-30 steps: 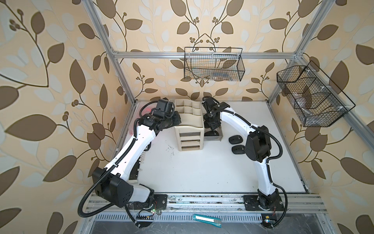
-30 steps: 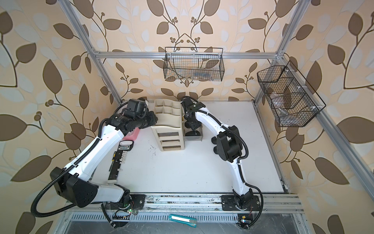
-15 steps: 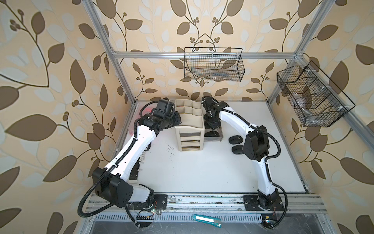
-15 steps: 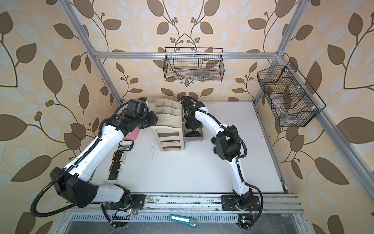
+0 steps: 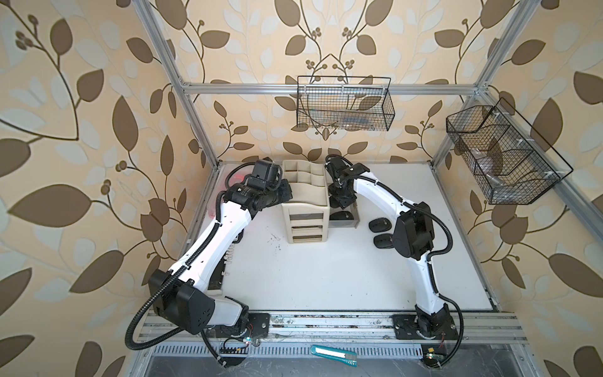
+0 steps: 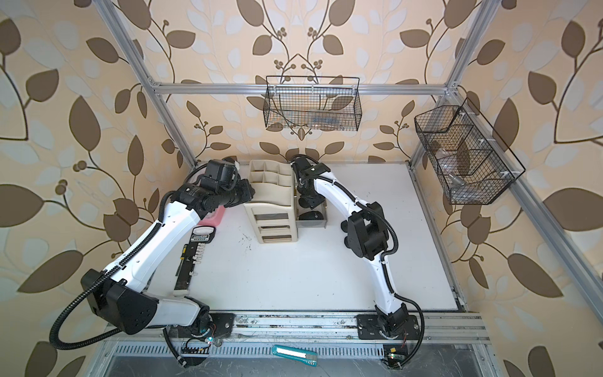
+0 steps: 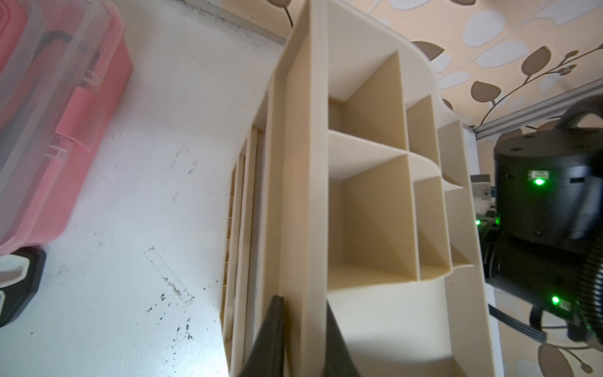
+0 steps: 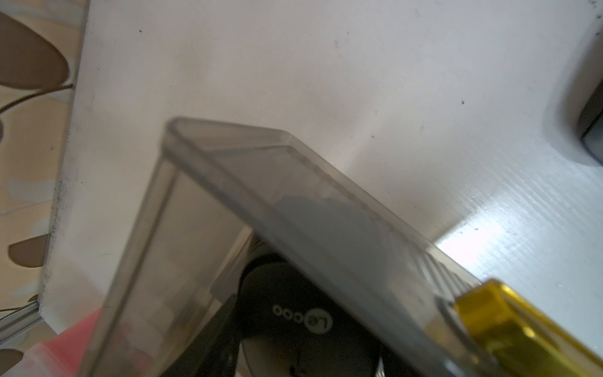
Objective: Take the mice out of the drawer
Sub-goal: Pick up the mouse from the drawer.
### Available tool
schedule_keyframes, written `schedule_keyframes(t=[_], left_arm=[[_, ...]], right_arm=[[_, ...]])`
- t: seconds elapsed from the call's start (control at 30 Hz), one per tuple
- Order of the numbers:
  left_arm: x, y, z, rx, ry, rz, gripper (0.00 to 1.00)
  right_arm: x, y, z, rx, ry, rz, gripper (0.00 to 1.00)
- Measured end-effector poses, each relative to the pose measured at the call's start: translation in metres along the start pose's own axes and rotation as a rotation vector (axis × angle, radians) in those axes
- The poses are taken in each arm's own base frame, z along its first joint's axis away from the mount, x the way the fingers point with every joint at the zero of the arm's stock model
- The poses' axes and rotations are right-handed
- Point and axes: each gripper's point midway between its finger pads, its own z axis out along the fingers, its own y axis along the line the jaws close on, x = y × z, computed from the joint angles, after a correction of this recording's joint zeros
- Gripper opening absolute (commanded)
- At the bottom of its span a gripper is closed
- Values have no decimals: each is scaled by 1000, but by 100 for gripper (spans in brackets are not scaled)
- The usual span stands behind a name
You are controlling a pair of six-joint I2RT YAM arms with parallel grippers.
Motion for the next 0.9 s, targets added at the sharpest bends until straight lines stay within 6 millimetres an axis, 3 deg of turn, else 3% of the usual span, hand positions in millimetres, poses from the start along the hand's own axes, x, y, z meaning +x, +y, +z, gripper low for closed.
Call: schedule_keyframes(t=[0.9], left_arm=[[1,-5,3,-41,-12,9,15]], right_arm=[[-1,4,-23,-100,37,16,62]])
